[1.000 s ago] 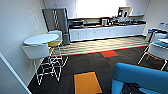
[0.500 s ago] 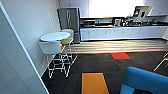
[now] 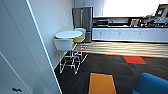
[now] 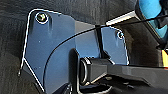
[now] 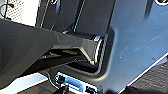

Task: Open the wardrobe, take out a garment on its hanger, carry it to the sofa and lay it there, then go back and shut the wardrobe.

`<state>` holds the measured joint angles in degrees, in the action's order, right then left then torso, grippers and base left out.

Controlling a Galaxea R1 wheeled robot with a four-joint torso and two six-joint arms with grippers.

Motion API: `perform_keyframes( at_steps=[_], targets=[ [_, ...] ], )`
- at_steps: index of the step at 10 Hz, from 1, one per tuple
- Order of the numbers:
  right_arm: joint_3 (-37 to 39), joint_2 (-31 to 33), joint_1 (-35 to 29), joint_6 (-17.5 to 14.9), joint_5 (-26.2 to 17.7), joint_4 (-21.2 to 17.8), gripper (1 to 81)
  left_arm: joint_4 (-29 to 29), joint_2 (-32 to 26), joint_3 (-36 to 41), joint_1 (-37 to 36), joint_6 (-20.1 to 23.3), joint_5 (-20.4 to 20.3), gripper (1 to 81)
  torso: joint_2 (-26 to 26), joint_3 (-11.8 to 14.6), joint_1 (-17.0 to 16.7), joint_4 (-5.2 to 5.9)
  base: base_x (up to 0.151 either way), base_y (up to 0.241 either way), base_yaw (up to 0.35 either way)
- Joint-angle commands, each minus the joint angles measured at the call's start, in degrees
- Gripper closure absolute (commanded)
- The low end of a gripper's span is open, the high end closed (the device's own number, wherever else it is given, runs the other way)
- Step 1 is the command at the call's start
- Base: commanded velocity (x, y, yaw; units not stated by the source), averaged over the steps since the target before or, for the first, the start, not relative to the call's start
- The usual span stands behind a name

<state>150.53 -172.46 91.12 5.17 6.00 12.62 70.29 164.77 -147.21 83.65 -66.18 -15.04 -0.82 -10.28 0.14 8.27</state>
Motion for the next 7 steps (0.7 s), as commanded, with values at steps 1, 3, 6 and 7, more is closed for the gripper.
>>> perform_keyframes(
  at_steps=[1,3,6,7],
  targets=[
    [-0.1,-0.3,-1.0,0.0,-3.2,-0.1,1.0,0.5,-0.8,0.0,-1.6,0.1,1.5,1.0,0.0,0.0,0.0,0.00,0.000,0.000,0.337],
    [-0.1,-0.3,-1.1,0.0,-3.2,-0.1,1.0,0.5,-0.8,-0.4,-1.5,0.1,1.5,1.0,0.0,0.0,0.0,0.00,0.000,0.000,0.337],
    [0.0,-0.3,-1.0,0.0,-3.2,-0.1,1.0,0.5,-0.5,-0.5,-1.5,0.1,1.5,1.0,0.0,0.0,0.0,0.00,0.000,0.000,0.337],
    [0.0,-0.3,-1.0,0.0,-3.2,-0.1,1.0,0.5,-0.4,-0.5,-1.5,0.0,1.5,1.0,0.0,0.0,0.0,0.00,0.000,0.000,0.337]
  ],
)
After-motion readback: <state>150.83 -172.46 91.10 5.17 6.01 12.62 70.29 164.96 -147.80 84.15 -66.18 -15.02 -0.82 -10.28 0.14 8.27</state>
